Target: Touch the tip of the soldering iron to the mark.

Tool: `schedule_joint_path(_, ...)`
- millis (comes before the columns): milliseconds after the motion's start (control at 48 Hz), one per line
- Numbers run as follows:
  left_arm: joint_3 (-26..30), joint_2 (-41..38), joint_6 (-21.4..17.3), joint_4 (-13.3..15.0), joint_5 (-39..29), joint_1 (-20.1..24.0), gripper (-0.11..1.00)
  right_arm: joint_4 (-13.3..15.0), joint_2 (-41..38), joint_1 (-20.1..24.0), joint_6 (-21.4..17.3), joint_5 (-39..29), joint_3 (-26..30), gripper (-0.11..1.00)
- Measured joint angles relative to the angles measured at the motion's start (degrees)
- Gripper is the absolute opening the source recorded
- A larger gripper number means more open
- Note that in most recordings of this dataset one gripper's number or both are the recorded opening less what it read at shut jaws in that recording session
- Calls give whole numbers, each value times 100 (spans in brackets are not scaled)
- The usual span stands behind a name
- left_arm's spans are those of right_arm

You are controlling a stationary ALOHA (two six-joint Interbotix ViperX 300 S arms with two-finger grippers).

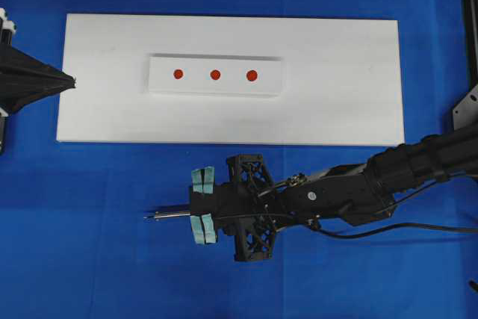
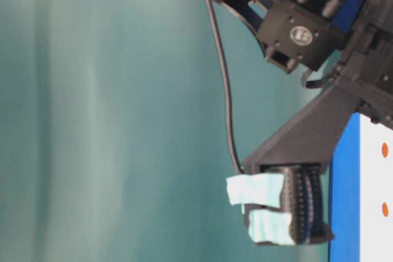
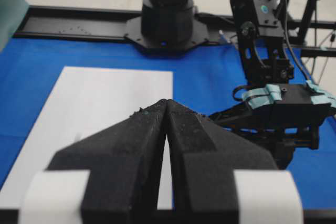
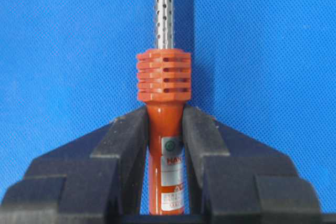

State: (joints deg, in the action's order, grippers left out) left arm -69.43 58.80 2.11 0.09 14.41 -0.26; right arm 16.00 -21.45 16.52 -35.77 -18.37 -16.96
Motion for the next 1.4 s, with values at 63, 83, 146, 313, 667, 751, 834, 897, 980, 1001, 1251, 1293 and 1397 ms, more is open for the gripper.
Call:
schedule_joint_path(63, -9, 0, 0, 0, 0, 0, 0, -9, 0, 0, 0, -70, 0, 7)
schedule_joint_path(83, 0, 0, 0, -9, 0, 0, 0, -18, 0, 0, 0, -88, 0, 7)
schedule_joint_path(146, 0, 0, 0, -9, 0, 9, 0, -53, 0, 0, 0, -123, 0, 7)
schedule_joint_path(313, -9, 0, 9, -9, 0, 0, 0, -88, 0, 0, 0, -141, 0, 15)
schedule_joint_path(667, -9, 9, 9, -9, 0, 0, 0, -229, 0, 62, -9, -396, 88, 92)
schedule_joint_path(751, -9, 9, 9, -9, 0, 0, 0, -229, 0, 53, -9, -475, 123, 90)
schedule_joint_path(834, -9, 0, 9, -9, 0, 0, 0, -229, 0, 53, -9, -501, 141, 91)
schedule_joint_path(897, -9, 9, 9, -9, 0, 0, 0, -229, 0, 53, -9, -536, 149, 91)
schedule_joint_path(980, 0, 0, 9, -9, 0, 0, 0, -229, 26, 44, -9, -633, 167, 91)
schedule_joint_path(1001, 0, 0, 9, -9, 0, 0, 0, -229, 53, 44, -9, -677, 167, 91)
schedule_joint_path(1251, -9, 9, 9, 0, 0, 0, 0, -220, 888, -53, -9, -1556, 264, 91)
schedule_joint_path(1293, -9, 9, 9, -9, 0, 0, 0, -211, 1046, -53, -9, -1749, 316, 91)
schedule_joint_path(1397, -9, 0, 9, -9, 0, 0, 0, -167, 1389, -62, 9, -2215, 439, 91)
